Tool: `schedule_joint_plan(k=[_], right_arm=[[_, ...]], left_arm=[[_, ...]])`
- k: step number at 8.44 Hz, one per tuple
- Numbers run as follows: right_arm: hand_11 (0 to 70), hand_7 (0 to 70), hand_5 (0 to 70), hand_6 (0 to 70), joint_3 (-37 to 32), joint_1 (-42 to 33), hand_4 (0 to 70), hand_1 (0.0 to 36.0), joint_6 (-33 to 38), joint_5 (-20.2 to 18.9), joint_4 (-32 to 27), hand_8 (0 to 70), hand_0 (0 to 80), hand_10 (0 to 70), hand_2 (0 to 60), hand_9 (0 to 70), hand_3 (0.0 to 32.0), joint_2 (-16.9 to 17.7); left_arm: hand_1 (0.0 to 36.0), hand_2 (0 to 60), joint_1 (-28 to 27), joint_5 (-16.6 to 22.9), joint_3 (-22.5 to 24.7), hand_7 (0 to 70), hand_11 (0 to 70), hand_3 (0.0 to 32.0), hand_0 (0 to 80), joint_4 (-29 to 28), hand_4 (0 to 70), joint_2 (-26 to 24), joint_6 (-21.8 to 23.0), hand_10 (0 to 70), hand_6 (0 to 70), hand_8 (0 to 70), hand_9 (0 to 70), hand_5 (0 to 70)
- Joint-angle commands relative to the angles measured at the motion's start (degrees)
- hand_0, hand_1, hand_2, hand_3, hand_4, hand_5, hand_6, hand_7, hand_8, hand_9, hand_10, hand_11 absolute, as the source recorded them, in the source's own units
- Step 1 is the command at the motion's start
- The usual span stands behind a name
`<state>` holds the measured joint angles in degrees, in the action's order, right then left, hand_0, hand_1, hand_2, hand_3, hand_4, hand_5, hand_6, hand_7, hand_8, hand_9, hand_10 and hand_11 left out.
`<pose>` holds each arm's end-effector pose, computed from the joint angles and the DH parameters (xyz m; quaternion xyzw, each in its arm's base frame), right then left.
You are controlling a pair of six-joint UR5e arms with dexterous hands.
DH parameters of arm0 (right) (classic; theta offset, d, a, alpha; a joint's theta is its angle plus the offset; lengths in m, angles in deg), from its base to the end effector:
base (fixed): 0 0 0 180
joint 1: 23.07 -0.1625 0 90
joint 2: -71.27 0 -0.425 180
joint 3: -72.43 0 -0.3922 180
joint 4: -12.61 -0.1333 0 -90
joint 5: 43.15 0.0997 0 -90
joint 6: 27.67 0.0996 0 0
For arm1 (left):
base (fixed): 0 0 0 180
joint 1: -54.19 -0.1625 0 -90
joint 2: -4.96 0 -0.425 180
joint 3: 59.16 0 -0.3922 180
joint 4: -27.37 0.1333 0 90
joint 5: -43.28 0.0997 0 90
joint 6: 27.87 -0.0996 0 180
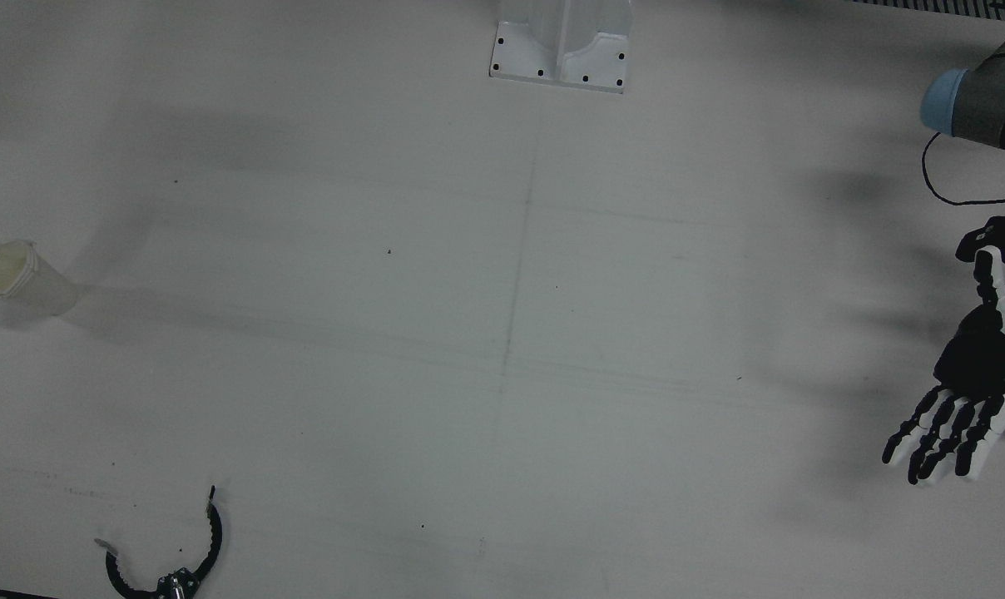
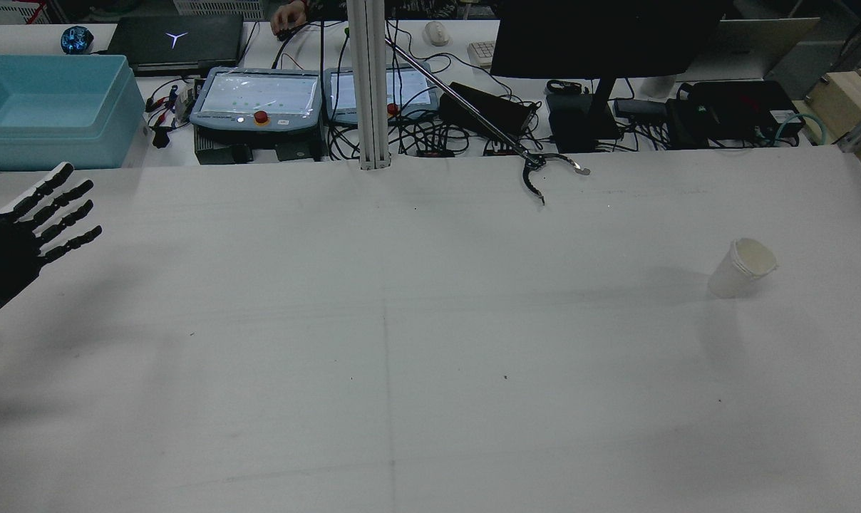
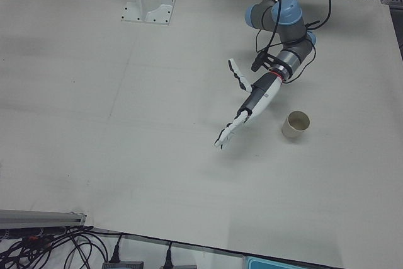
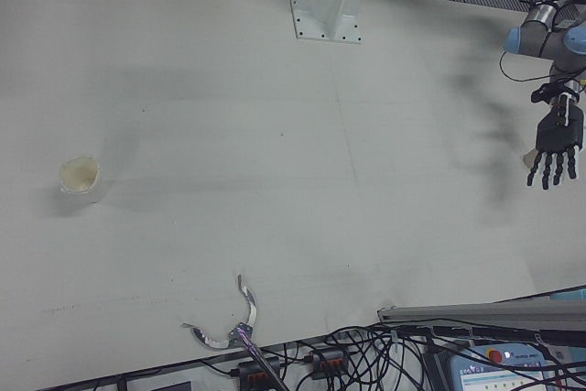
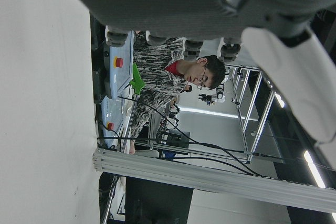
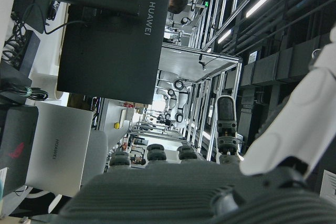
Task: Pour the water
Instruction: 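Close the left hand around the beige paper cup at the table edge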
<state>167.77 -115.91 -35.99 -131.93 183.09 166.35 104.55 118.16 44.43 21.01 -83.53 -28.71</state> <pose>0.1585 -0.4623 0.6654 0.0812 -0.7605 0.6439 0.0227 0.1932 -0.4828 0.5694 -0.1946 0.7841 -0.5807 0.1004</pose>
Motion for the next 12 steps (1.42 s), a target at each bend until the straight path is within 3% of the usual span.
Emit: schedule_joint_plan(k=[1, 2, 3, 4, 5, 6, 7, 8, 9, 11, 12], right_arm=[[4.8, 17.9, 50.1, 7.3, 8.33, -0.24, 8.2, 8.1, -0.20, -0.60, 5.77, 4.5, 41.5, 2.9, 12.4, 7.4, 0.8, 2.70], [3.4, 18.4, 51.9, 7.4, 8.81, 0.64, 11.1, 8.6, -1.07, -0.51, 8.09, 4.8, 43.0, 2.0, 12.6, 7.0, 0.8, 0.99], [3.7, 17.5, 55.0, 6.5, 10.47, 0.65, 5.8, 10.0, -1.17, -0.69, 8.37, 4.7, 43.3, 2.1, 14.3, 7.3, 0.0, 0.02], [5.0, 18.4, 58.5, 7.1, 10.14, 1.08, 5.2, 11.0, -1.26, -0.77, 8.46, 5.3, 44.5, 2.8, 15.7, 8.3, 0.0, 0.53], [6.0, 20.0, 62.9, 7.7, 11.01, 1.87, 4.9, 12.0, -1.17, -1.12, 8.55, 5.4, 45.6, 3.5, 16.3, 8.8, 0.0, 2.19], [8.3, 20.8, 66.0, 8.1, 14.23, 2.23, 5.9, 13.0, -1.34, -1.30, 8.73, 5.2, 46.2, 5.0, 17.6, 8.9, 0.0, 5.25], [10.3, 19.4, 69.0, 7.5, 15.40, 2.14, 5.7, 13.8, -1.26, -1.30, 11.34, 5.1, 46.9, 6.3, 16.8, 8.6, 0.0, 5.63], [12.3, 21.9, 70.0, 9.8, 18.19, 2.14, 10.7, 15.1, -1.35, -1.30, 12.50, 6.0, 48.2, 7.6, 18.7, 9.6, 0.0, 9.03], [11.6, 21.3, 70.0, 9.7, 19.00, 2.32, 11.4, 14.1, -1.35, -1.30, 12.51, 6.1, 47.8, 7.2, 17.2, 9.2, 0.0, 9.50], [11.6, 22.4, 70.0, 11.3, 19.36, 2.32, 12.2, 13.3, -1.35, -1.30, 12.51, 6.9, 47.1, 7.3, 17.5, 10.4, 0.0, 9.50], [11.0, 22.2, 70.0, 11.4, 19.89, 3.10, 13.0, 12.8, -1.26, -1.30, 12.51, 6.7, 47.0, 6.9, 16.9, 10.2, 0.0, 9.50]], left_arm=[[0.0, 0.0, 1.50, -2.26, 6.39, 12.2, 2.5, 13.8, 27.5, 9.61, 13.1, 3.11, 4.68, 1.6, 2.7, 1.2, 1.0, 4.3], [0.0, 0.0, 1.93, -2.28, 7.84, 12.5, 4.8, 13.8, 27.5, 11.26, 14.1, 3.75, 5.06, 3.2, 2.6, 0.4, 1.1, 3.7], [0.0, 0.0, 3.68, -2.45, 8.90, 13.0, 5.3, 15.6, 35.7, 10.59, 13.6, 6.37, 5.16, 3.4, 2.5, 0.2, 1.2, 4.6], [0.0, 0.0, 7.43, -2.28, 8.12, 13.0, 4.8, 17.8, 40.7, 8.75, 11.7, 6.39, 4.63, 3.0, 2.0, 0.7, 1.2, 5.5], [2.0, 0.0, 9.21, -2.28, 6.03, 13.3, 4.6, 19.0, 45.2, 5.77, 10.2, 7.26, 4.28, 2.6, 1.9, 1.8, 1.2, 7.2], [6.3, 0.0, 9.14, -3.50, -1.21, 14.7, 5.2, 19.4, 47.8, -2.43, 10.0, 7.79, 2.62, 2.8, 2.8, 2.5, 1.5, 10.8], [12.1, 0.0, 9.23, -4.81, -3.03, 14.8, 7.1, 21.2, 51.5, -8.17, 8.8, 11.28, -4.88, 3.7, 2.3, 2.7, 1.6, 9.0], [13.3, 1.0, 9.14, -4.65, -6.26, 13.1, 7.3, 19.8, 51.8, -14.06, 8.9, 13.32, -10.78, 3.7, 0.9, 1.9, 1.2, 0.1], [9.3, 3.0, 9.32, -4.48, -11.60, 12.9, 6.7, 14.0, 48.1, -18.47, 11.3, 13.42, -11.80, 3.6, 1.9, 1.9, 1.2, 0.0], [6.5, 3.5, 11.50, -4.30, -18.31, 13.8, 5.9, 15.8, 46.5, -22.37, 12.4, 13.43, -11.72, 3.3, 2.6, 2.5, 1.3, 2.1], [5.5, 3.7, 10.82, -2.56, -21.64, 14.4, 6.2, 12.8, 45.9, -22.99, 13.8, 13.42, -12.07, 3.6, 3.6, 1.9, 1.4, 4.6]])
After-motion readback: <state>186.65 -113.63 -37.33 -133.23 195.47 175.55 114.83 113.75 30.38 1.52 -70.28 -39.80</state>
